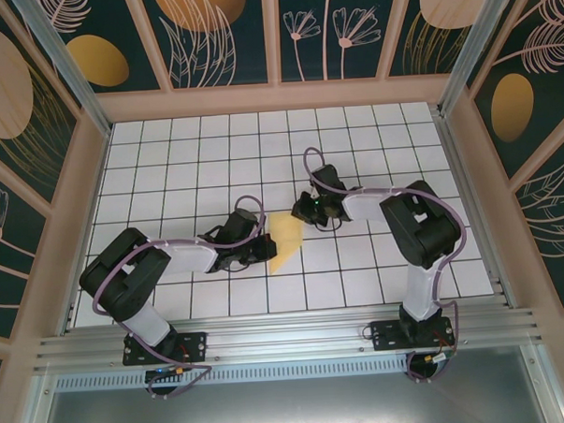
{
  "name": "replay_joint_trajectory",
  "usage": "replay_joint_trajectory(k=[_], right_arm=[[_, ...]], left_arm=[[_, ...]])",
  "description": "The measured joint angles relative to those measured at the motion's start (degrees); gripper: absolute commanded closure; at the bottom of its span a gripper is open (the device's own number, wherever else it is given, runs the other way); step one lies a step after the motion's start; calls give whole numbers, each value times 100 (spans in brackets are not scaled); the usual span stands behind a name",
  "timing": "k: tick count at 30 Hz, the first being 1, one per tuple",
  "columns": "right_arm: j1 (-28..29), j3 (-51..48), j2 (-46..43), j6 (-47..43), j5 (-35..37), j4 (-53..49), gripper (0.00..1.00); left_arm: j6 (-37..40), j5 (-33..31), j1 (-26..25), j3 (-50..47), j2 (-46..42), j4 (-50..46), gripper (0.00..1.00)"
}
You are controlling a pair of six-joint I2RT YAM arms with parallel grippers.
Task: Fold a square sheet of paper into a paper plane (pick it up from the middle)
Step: Fourth fold the wing at the center of the table.
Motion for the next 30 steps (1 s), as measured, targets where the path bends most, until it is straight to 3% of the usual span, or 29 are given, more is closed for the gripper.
replay_joint_trajectory(k=[8,15,21,30], right_arm=[[-326,-4,-299,-175,20,-223,85],[11,-240,-815,-177,-68,-90,84],[448,-90,-402,-162,-177,17,84],[267,334,293,-170,-236,-17,85]], left_arm=[[-2,-22,0,-66,-55,28,100],[-2,-28,0,-81,-66,42,100],[0,-24,0,-79,-66,39,100],[2,-22,2,-79,-63,39,100]])
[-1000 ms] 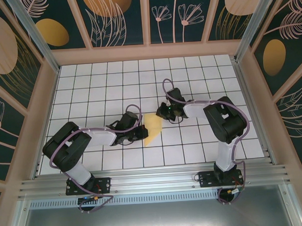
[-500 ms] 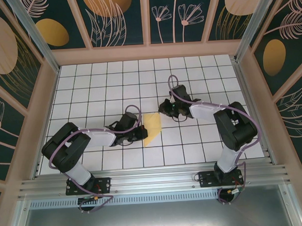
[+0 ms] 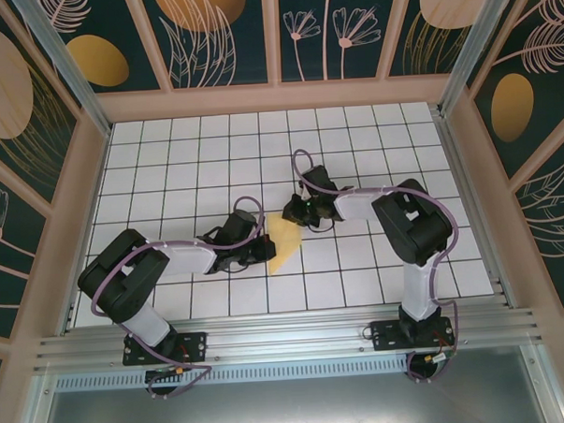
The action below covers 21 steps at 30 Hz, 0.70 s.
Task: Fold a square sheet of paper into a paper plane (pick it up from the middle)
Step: Fourth fold the wing at the center of the table.
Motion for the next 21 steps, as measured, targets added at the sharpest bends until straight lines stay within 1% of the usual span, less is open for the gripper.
replay_joint_trajectory(k=[7,11,14,17,21], right_arm=[[-319,326,55,-63,144,-170,85],[-411,302,-7,-125,164,-186,85],[-258,31,-315,-120,199,-188,84],[76,-249,-704,-52,192,-136,84],[452,-304,-796,24,190,-15,85]], left_arm=[[4,2,-2,-2,0,2,100],[13,2,-2,0,0,2,100],[11,2,0,0,-4,2,99],[11,2,0,-4,-22,-13,98],[9,4,0,-9,-57,-66,98]])
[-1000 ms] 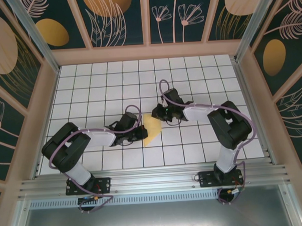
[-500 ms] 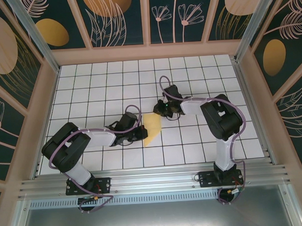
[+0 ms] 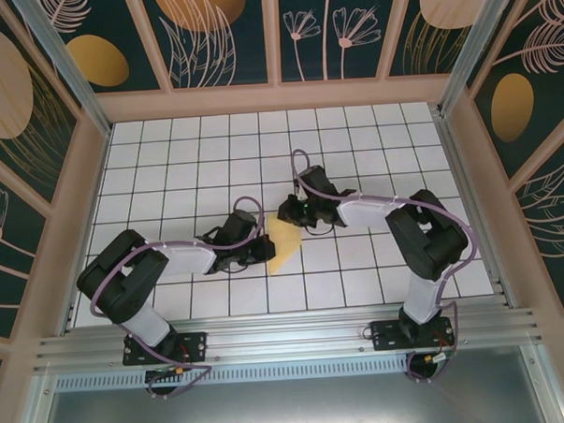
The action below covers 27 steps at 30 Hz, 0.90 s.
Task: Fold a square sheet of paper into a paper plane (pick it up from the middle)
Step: Fourth fold the wing at the center of the table.
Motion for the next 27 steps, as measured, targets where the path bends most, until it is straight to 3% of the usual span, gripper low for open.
replay_joint_trajectory(k=[8,18,27], right_arm=[[42,-55,595,214,17,249,91],[11,-212,619,317,-20,636,91],[11,-223,619,317,-20,667,91]], left_arm=[[2,-2,0,-7,-219,-415,95],[0,348,-2,-35,-907,-691,90],[2,636,-2,-26,-501,-621,91]])
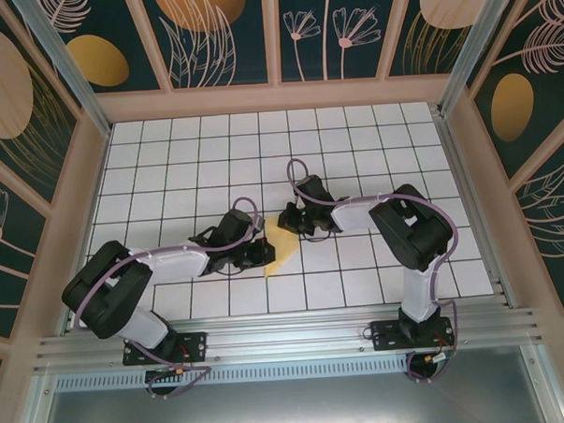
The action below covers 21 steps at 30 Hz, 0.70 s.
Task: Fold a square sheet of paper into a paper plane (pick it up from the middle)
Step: Fourth fold the wing at the center of the table.
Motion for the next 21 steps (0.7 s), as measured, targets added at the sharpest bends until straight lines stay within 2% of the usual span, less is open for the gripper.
replay_joint_trajectory(k=[8,21], right_arm=[[0,0,0,0,2,-2,91],[0,0,0,-2,2,-4,91]], left_arm=[[26,70,-15,-50,195,-140,91],[485,177,-55,-275,-162,-608,88]])
